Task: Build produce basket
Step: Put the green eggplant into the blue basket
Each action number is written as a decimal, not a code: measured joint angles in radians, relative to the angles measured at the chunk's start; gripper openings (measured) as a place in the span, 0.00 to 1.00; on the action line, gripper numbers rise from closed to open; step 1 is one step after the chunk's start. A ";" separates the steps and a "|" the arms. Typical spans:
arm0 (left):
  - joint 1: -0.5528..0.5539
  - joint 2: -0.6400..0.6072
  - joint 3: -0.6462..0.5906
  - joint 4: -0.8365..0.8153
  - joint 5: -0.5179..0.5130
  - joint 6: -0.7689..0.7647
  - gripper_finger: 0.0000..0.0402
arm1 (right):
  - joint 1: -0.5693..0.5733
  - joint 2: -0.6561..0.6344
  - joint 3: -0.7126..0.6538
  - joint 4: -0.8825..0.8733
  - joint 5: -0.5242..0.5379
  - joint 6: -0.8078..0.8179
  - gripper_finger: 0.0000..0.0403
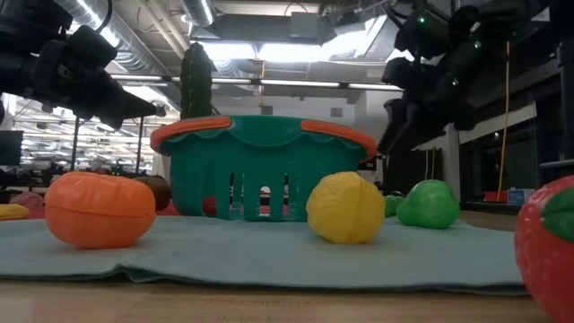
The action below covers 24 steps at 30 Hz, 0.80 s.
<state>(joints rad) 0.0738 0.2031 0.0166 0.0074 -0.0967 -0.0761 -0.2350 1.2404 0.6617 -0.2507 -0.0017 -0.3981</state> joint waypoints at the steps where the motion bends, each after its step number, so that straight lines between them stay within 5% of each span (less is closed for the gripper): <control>1: 0.000 0.000 0.000 0.000 0.000 0.000 0.02 | 0.002 0.000 0.014 -0.024 0.001 0.000 0.52; 11: 0.000 0.000 0.000 0.000 0.000 0.000 0.02 | 0.004 0.000 0.046 -0.147 0.000 0.000 0.52; 24: 0.000 0.000 0.000 0.000 -0.001 0.000 0.02 | 0.005 0.029 0.047 -0.101 0.000 -0.055 0.49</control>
<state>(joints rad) 0.0738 0.2035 0.0166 0.0078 -0.0975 -0.0757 -0.2302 1.2699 0.7086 -0.3520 -0.0013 -0.4528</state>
